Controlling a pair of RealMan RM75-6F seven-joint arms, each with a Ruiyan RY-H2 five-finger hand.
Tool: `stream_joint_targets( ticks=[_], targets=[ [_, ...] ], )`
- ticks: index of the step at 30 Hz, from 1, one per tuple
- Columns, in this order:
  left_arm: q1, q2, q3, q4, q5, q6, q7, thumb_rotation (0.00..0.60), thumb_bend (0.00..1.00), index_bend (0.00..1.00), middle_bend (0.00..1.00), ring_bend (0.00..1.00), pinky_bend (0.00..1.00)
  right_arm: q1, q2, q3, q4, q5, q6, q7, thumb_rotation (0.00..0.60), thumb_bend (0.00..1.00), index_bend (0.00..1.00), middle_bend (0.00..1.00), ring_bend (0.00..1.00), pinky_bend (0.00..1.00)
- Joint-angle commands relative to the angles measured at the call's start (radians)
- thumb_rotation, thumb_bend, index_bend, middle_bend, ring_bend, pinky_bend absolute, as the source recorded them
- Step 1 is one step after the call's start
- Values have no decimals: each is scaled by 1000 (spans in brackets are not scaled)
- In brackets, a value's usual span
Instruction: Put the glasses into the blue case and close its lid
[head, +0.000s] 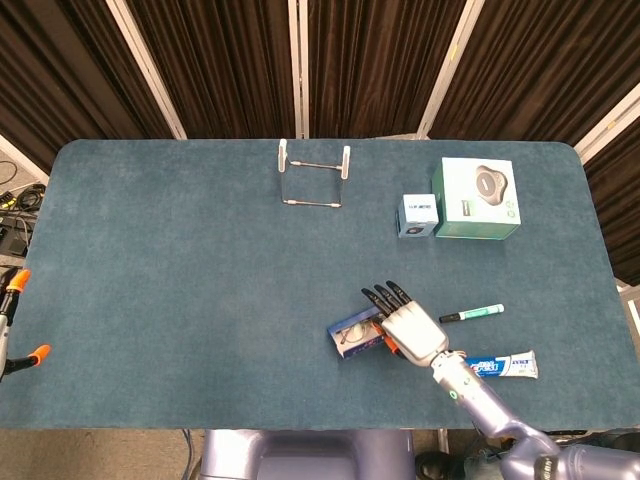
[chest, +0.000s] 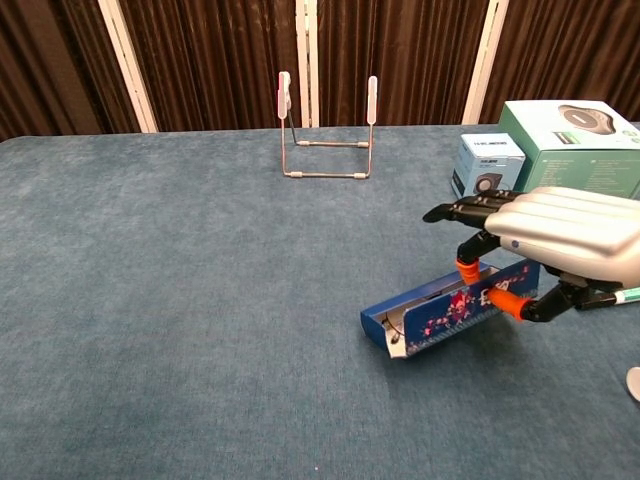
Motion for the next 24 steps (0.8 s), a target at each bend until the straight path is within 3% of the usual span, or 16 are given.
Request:
stream_joint_targets(
  ticks=[1, 12, 24],
  targets=[
    [-1, 0, 0, 0, 0, -1, 1, 600, 0, 0, 0, 0, 0, 14, 12, 1, -34, 6, -26, -49, 600, 465, 629, 31, 0, 0],
    [-3, 1, -3, 8, -12, -9, -5, 600, 0, 0, 0, 0, 0, 61, -69, 34, -14, 131, -108, -213, 600, 467, 629, 29, 0, 0],
    [-3, -1, -3, 11, -14, -10, -4, 600, 0, 0, 0, 0, 0, 84, -118, 52, 19, 214, -114, -273, 600, 468, 628, 30, 0, 0]
  ],
)
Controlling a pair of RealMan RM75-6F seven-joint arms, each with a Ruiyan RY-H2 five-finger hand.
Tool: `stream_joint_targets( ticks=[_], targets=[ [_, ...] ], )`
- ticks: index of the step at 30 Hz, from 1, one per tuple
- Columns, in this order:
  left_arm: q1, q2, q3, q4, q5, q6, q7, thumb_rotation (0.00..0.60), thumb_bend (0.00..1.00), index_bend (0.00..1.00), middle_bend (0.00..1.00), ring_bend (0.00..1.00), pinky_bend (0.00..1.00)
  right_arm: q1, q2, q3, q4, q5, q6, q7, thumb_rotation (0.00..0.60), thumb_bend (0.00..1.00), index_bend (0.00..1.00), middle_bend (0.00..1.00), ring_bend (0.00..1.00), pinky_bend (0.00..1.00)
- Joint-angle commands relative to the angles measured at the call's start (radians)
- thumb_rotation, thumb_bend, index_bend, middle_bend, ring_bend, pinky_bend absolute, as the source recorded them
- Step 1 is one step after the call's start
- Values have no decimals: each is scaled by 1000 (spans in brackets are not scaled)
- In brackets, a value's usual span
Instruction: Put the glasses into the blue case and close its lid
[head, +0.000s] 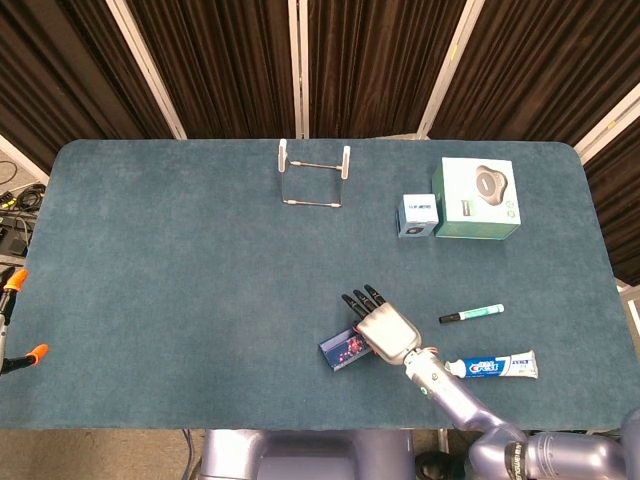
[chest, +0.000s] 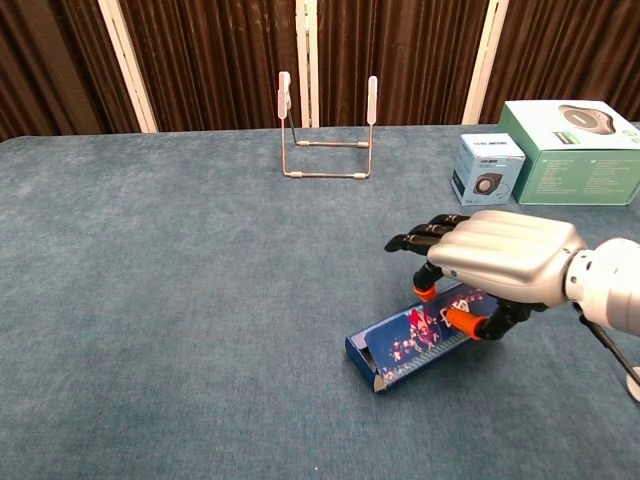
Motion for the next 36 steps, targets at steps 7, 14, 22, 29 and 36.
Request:
stream_joint_targets(
  ticks=[7, 14, 22, 29, 36],
  targets=[
    [-4, -3, -1, -2, -4, -5, 11, 600, 0, 0, 0, 0, 0, 17, -32, 9, 27, 26, 8, -20, 600, 468, 625, 34, 0, 0],
    [-4, -4, -2, 0, -9, -7, 9, 600, 0, 0, 0, 0, 0, 22, -54, 14, 47, 25, 26, -7, 600, 384, 454, 29, 0, 0],
    [-6, -4, -3, 5, -14, -11, 5, 600, 0, 0, 0, 0, 0, 7, -71, 21, 56, -47, 99, 56, 600, 67, 72, 0, 0, 0],
    [-6, -3, -4, 5, -14, -11, 1, 600, 0, 0, 0, 0, 0, 4, -17, 30, -26, -58, 102, 98, 600, 61, 39, 0, 0, 0],
    [-4, -3, 1, -3, 0, -3, 8, 600, 0, 0, 0, 0, 0, 60, 116, -15, -123, 68, -109, 98, 600, 76, 20, 0, 0, 0]
  ],
)
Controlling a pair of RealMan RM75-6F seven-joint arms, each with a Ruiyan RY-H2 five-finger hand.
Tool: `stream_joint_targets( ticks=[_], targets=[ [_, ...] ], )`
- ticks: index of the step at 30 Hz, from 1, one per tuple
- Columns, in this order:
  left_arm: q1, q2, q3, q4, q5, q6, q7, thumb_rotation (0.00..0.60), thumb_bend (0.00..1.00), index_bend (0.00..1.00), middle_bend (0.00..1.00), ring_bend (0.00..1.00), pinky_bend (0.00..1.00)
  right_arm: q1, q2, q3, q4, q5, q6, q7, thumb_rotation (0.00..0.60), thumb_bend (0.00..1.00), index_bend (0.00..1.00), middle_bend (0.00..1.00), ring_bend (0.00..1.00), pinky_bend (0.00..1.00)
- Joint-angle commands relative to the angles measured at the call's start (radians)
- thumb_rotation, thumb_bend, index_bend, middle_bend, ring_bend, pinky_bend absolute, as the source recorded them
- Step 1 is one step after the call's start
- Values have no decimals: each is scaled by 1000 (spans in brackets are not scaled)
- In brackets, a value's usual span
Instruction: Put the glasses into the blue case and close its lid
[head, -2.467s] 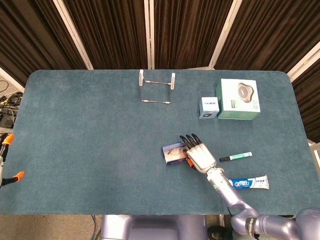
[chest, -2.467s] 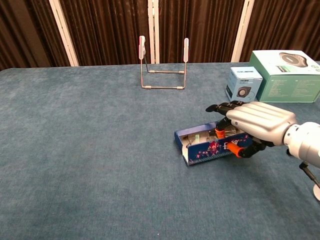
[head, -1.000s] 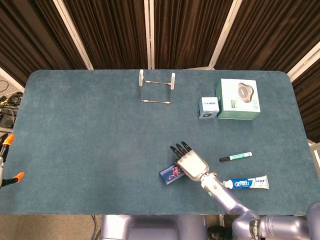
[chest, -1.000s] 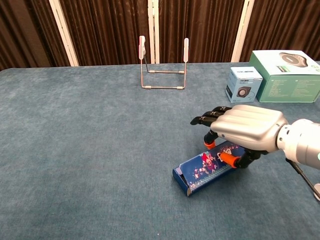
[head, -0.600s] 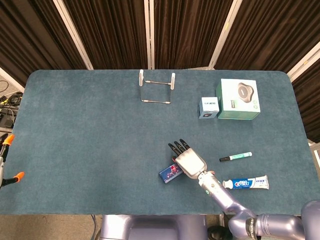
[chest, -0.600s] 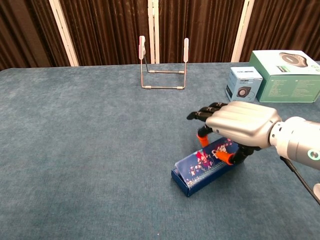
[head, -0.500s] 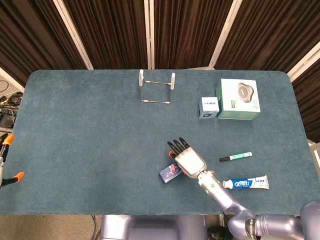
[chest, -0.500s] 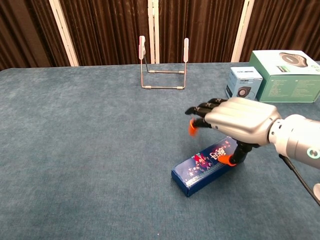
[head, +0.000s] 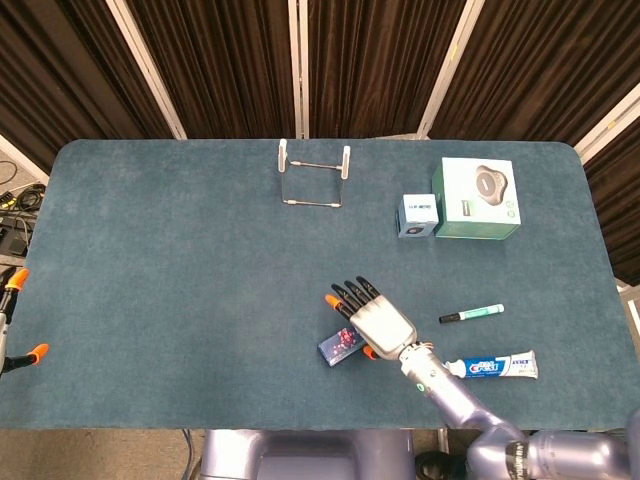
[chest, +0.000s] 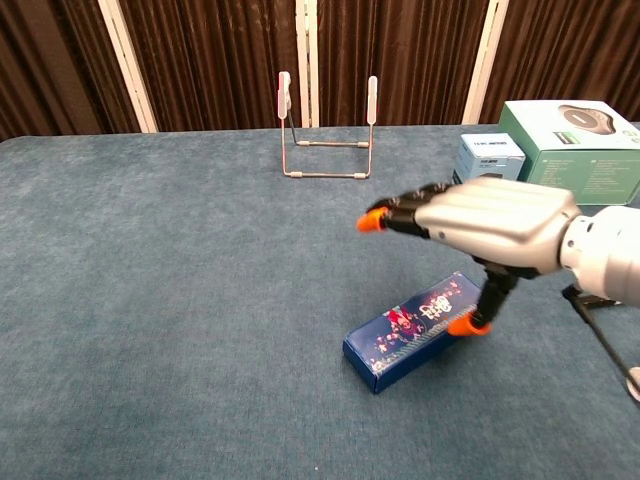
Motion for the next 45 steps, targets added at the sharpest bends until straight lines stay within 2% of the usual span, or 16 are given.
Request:
stream_joint_targets(
  ticks=[1, 6, 10, 12, 15, 20, 24, 27, 32, 35, 39, 41, 45],
  targets=[
    [2, -1, 3, -6, 9, 6, 8, 600, 0, 0, 0, 0, 0, 47, 57, -37, -19, 81, -147, 15, 600, 81, 20, 0, 0, 0],
    [-2, -6, 3, -6, 4, 1, 18, 600, 0, 0, 0, 0, 0, 64, 27, -51, 43, 66, -168, 31, 600, 90, 24, 0, 0, 0],
    [-5, -9, 0, -2, -4, -5, 21, 600, 0, 0, 0, 0, 0, 67, 3, -57, 83, 44, -167, 53, 600, 101, 65, 15, 0, 0],
    [-5, -10, 0, 1, -8, -7, 21, 600, 0, 0, 0, 0, 0, 66, -11, -57, 104, 32, -161, 64, 600, 113, 97, 64, 0, 0],
    [-6, -11, -2, 4, -15, -9, 21, 600, 0, 0, 0, 0, 0, 64, -33, -59, 137, 8, -148, 85, 600, 143, 168, 192, 25, 0],
    [-7, -12, -4, 6, -20, -12, 21, 600, 0, 0, 0, 0, 0, 62, -52, -59, 164, -15, -135, 107, 600, 232, 307, 396, 208, 30],
    [-8, -13, -4, 8, -25, -15, 22, 600, 0, 0, 0, 0, 0, 56, -68, -57, 184, -40, -112, 131, 600, 251, 406, 432, 244, 61],
    [-9, -13, -5, 9, -28, -17, 23, 600, 0, 0, 0, 0, 0, 50, -78, -60, 204, -64, -98, 156, 600, 245, 378, 375, 228, 63],
    [-10, -13, -4, 8, -26, -17, 23, 600, 0, 0, 0, 0, 0, 49, -57, -67, 188, -56, -116, 175, 600, 122, 67, 32, 16, 0],
    [-10, -12, -4, 6, -25, -17, 21, 600, 0, 0, 0, 0, 0, 46, -30, -66, 153, -41, -109, 154, 600, 96, 26, 0, 0, 0],
    [-8, -8, -4, 6, -21, -14, 12, 600, 0, 0, 0, 0, 0, 16, 22, -58, 75, -55, -34, 144, 600, 58, 18, 0, 0, 0],
    [-6, -4, -4, 5, -16, -10, 3, 600, 0, 0, 0, 0, 0, -14, 63, -55, 27, -83, 33, 159, 600, 17, 18, 0, 0, 0],
    [-2, 3, -3, 3, 1, 2, -16, 600, 0, 0, 0, 0, 0, -94, 143, -61, -25, -174, 200, 223, 600, 0, 17, 0, 0, 0]
  ],
)
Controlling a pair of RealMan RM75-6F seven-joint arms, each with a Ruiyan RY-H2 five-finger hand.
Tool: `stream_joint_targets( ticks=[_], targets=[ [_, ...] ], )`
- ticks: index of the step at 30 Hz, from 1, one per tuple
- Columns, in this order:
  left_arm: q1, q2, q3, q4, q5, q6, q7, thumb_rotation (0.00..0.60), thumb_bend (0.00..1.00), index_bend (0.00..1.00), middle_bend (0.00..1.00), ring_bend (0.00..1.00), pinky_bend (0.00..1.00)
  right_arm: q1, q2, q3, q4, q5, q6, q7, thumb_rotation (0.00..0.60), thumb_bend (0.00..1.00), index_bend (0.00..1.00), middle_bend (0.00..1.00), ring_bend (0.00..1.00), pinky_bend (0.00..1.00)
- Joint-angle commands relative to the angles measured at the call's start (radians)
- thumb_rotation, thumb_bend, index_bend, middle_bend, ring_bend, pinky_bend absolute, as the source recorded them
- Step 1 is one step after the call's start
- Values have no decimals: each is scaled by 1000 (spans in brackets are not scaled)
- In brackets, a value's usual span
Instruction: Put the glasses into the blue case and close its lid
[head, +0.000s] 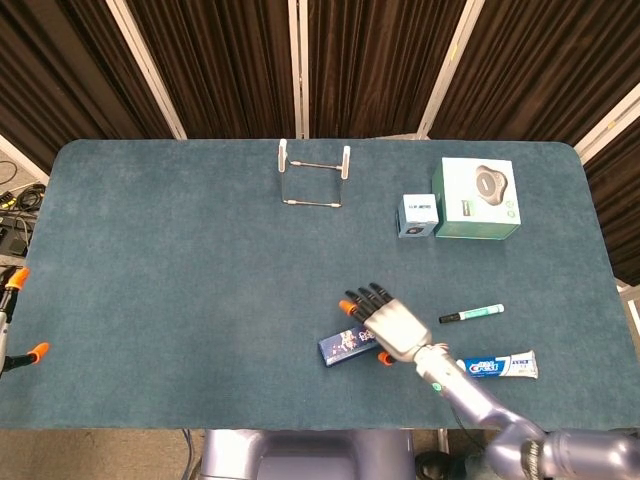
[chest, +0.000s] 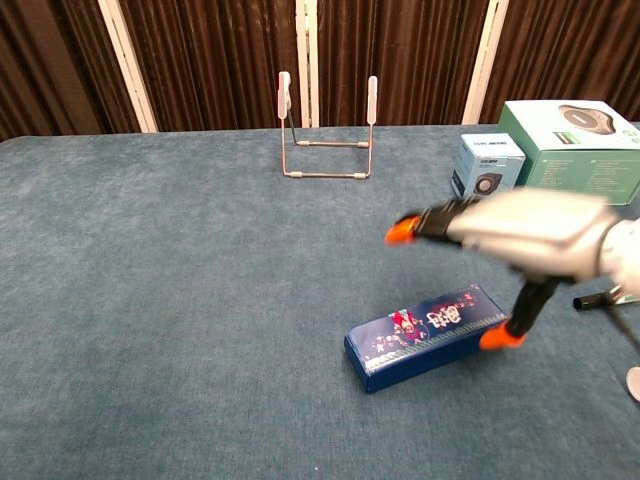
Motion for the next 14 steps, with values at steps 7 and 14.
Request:
stream_joint_targets(
  ticks=[7, 14],
  targets=[
    [16, 7, 6, 9, 60, 41, -54, 600, 0, 0, 0, 0, 0, -290, 172, -35, 57, -234, 513, 253, 600, 0, 29, 0, 0, 0],
    [25, 5, 13, 7, 100, 69, -64, 600, 0, 0, 0, 0, 0, -371, 191, -34, 104, -239, 593, 285, 600, 0, 11, 0, 0, 0]
  ],
)
